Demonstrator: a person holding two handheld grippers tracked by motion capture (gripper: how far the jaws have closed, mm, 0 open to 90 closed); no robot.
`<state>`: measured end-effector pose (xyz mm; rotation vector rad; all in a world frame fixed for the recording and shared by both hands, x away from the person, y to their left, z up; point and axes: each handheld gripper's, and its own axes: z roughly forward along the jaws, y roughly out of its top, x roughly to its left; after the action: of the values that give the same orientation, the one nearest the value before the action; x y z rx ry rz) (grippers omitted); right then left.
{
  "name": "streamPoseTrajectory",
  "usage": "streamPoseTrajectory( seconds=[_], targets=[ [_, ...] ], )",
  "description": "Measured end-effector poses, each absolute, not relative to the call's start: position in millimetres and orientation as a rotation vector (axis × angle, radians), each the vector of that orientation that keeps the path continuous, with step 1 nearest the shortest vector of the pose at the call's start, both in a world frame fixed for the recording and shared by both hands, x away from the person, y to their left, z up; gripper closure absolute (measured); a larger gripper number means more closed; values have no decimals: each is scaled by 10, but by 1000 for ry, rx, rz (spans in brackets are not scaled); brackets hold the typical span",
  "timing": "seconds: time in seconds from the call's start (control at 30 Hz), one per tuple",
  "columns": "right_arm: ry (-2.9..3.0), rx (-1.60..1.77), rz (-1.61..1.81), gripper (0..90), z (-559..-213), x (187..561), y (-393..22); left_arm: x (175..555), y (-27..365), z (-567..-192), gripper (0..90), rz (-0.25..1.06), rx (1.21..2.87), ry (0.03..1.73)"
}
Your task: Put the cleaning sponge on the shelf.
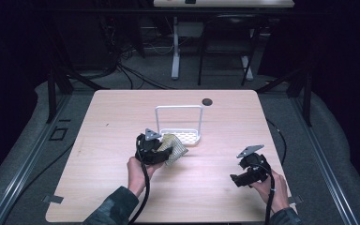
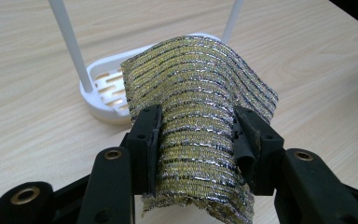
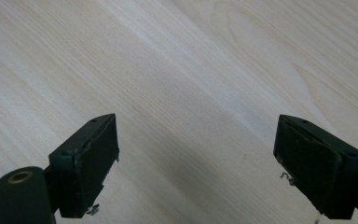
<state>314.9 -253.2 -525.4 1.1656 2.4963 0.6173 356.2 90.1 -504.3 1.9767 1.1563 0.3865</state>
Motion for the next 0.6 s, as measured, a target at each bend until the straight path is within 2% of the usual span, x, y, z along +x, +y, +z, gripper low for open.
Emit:
streamPoseTrajectory(
  seconds=[0.6],
  targets=[
    [2494, 1161, 628, 129, -5257, 3149, -2535, 3734, 693, -5030, 543, 474, 1883, 1201]
  ],
)
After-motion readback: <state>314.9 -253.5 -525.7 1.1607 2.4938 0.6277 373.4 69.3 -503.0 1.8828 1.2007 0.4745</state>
